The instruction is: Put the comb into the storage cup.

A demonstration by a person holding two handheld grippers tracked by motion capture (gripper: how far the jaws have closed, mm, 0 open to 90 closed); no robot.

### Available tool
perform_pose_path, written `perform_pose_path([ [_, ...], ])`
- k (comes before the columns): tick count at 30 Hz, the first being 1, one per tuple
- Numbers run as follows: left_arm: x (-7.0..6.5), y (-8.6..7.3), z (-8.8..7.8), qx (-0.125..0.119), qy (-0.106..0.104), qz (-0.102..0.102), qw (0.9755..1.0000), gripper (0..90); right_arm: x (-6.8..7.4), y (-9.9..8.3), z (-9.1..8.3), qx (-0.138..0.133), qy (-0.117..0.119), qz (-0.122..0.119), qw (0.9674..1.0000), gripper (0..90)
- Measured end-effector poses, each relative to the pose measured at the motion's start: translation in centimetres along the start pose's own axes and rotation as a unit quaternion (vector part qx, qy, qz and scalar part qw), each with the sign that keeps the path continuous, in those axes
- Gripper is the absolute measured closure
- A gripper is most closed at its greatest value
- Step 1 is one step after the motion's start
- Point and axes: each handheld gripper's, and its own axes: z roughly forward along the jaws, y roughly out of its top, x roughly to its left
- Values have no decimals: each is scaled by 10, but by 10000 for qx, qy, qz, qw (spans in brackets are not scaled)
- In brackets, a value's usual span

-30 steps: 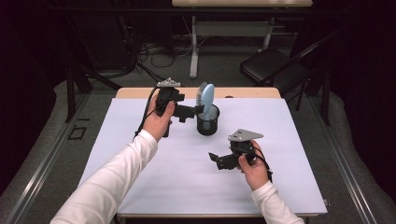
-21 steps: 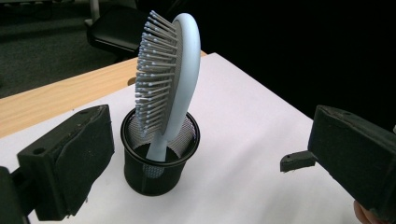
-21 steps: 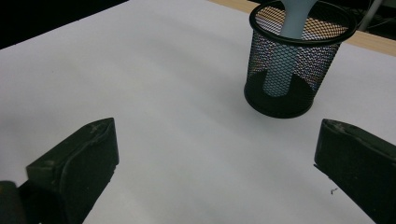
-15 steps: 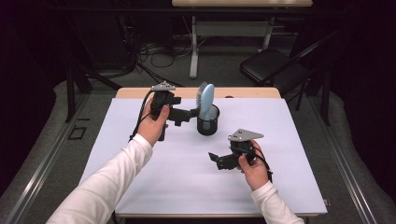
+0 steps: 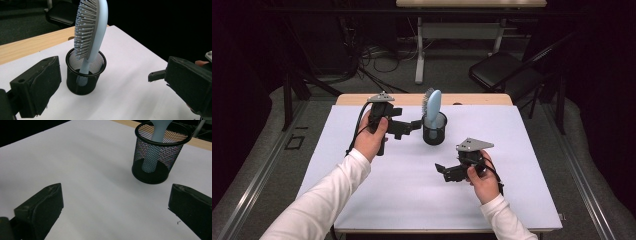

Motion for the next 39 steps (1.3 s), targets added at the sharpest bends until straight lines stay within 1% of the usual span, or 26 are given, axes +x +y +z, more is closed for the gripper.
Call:
perform_pose_path([
  [6, 2, -5, -6, -29, 4, -47, 10000, 11, 1, 0, 1, 46, 6, -9, 10000, 0],
  [12, 3, -10, -12, -8, 30, -55, 10000, 16, 2, 0, 1, 107, -2, -43, 9999, 0],
  [17, 3, -16, -16, 1, -2, -42, 10000, 17, 2, 0, -2, 125, -13, -26, 9999, 0],
  [18, 3, -17, -16, 7, -8, -66, 10000, 17, 1, 0, -2, 124, -16, -25, 9999, 0],
  [23, 4, -22, -20, 2, 4, -76, 10000, 17, -1, 1, -7, 122, -7, 71, 9999, 0],
  [30, 5, -28, -22, 25, 35, -106, 9999, 17, -1, 1, -9, 139, -17, 51, 9999, 0],
  [34, 6, -32, -23, 18, 24, -176, 9998, 16, -1, 0, -11, 149, -21, 35, 9999, 0],
  [35, 6, -33, -23, 40, 7, -199, 9998, 16, -1, 0, -12, 157, -28, 30, 9999, 0],
  [36, 7, -34, -25, 71, -74, -285, 9995, 16, -1, -1, -12, 161, -33, 42, 9999, 0],
  [39, 9, -36, -26, 51, -92, -326, 9994, 16, -2, -2, -14, 168, -59, 27, 9998, 0],
])
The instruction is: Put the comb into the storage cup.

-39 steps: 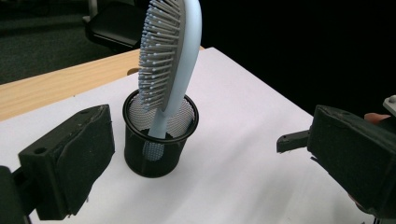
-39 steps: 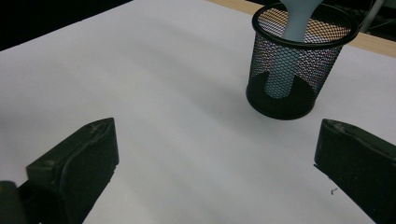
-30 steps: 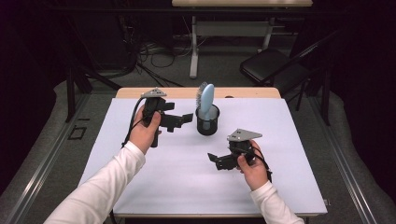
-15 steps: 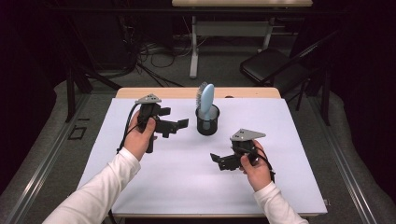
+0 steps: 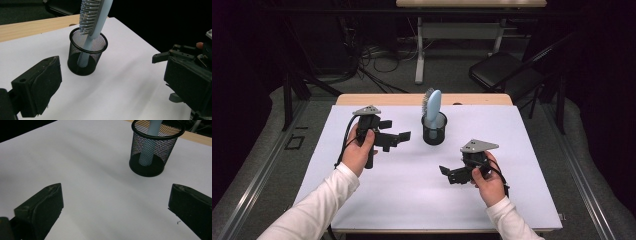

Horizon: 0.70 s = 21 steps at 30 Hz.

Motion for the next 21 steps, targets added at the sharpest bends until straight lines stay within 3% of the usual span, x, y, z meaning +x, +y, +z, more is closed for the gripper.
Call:
perform_pose_path([
  [6, 3, -4, -3, -11, -19, -80, 10000, 15, -2, -2, -4, 23, -40, 13, 10000, 0],
  [21, 4, -14, -15, -70, 18, 74, 9999, 7, 0, -5, -11, 18, -69, -53, 10000, 0],
])
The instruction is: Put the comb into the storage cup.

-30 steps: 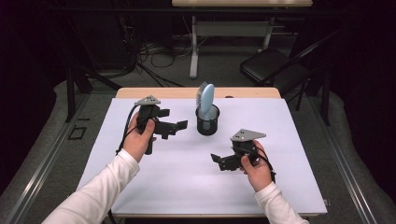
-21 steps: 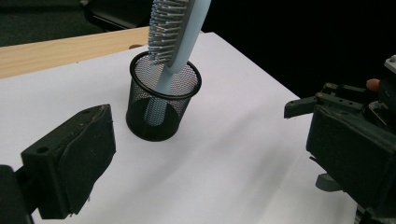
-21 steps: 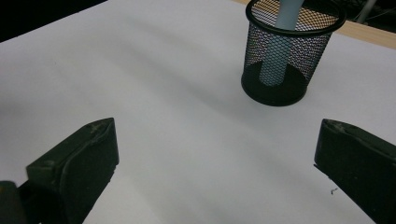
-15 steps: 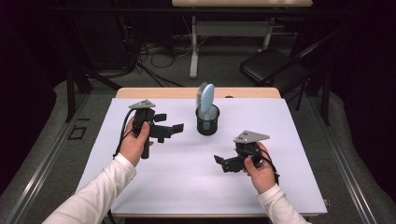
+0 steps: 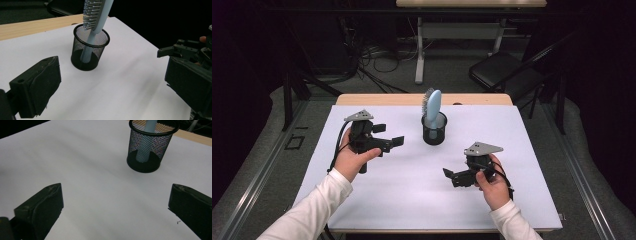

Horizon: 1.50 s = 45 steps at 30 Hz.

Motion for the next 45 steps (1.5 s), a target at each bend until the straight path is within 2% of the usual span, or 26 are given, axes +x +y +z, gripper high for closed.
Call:
perform_pose_path([
  [7, -2, -6, -3, -41, 22, 68, 10000, 7, 1, -2, -2, 4, -4, -5, 10000, 0],
  [10, -4, -9, -4, -32, 29, 173, 9998, 7, 1, -3, -3, 16, -4, -13, 10000, 0],
  [23, -2, -21, -10, -29, 87, 255, 9996, 8, 1, -8, -5, 38, -14, 18, 10000, 0],
  [27, 0, -25, -13, -49, 90, 223, 9997, 8, 1, -10, -6, 48, -29, 39, 10000, 0],
  [30, 3, -29, -17, -176, 86, 91, 9998, 9, 0, -12, -6, 44, -28, 50, 10000, 0],
  [34, 4, -32, -20, -237, 113, 49, 9996, 10, 0, -13, -6, 66, -32, 54, 10000, 0],
  [39, 5, -37, -22, -241, 65, -19, 9997, 10, 0, -15, -6, 76, -42, 73, 9999, 0],
  [43, 4, -41, -24, -172, 199, 25, 9997, 16, -1, -17, -6, 64, -40, 106, 9999, 0],
  [45, 4, -42, -24, -196, 187, -11, 9996, 17, -1, -18, -7, 67, -44, 133, 9999, 0],
])
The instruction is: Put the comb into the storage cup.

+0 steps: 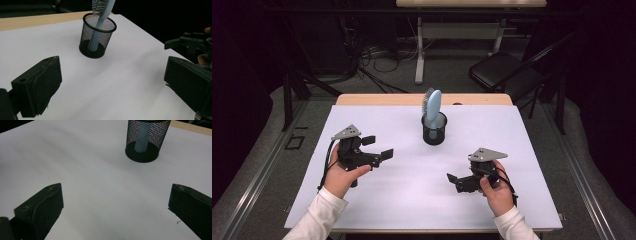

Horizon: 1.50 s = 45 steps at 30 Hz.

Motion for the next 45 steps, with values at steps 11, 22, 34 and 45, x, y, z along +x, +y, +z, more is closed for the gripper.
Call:
perform_pose_path([
  [11, 1, -9, -4, -76, -3, -122, 9999, 16, -2, -4, 0, -16, 1, 60, 10000, 0],
  [22, 4, -18, -6, -171, -9, -224, 9996, 16, -2, -7, 1, -7, 7, 93, 10000, 0],
  [34, 12, -28, -6, -173, -16, -334, 9993, 16, -3, -10, 3, 17, 10, 115, 9999, 0],
  [45, 16, -35, -5, -152, 10, -372, 9992, 16, -2, -12, 5, 29, 28, 132, 9999, 0],
])
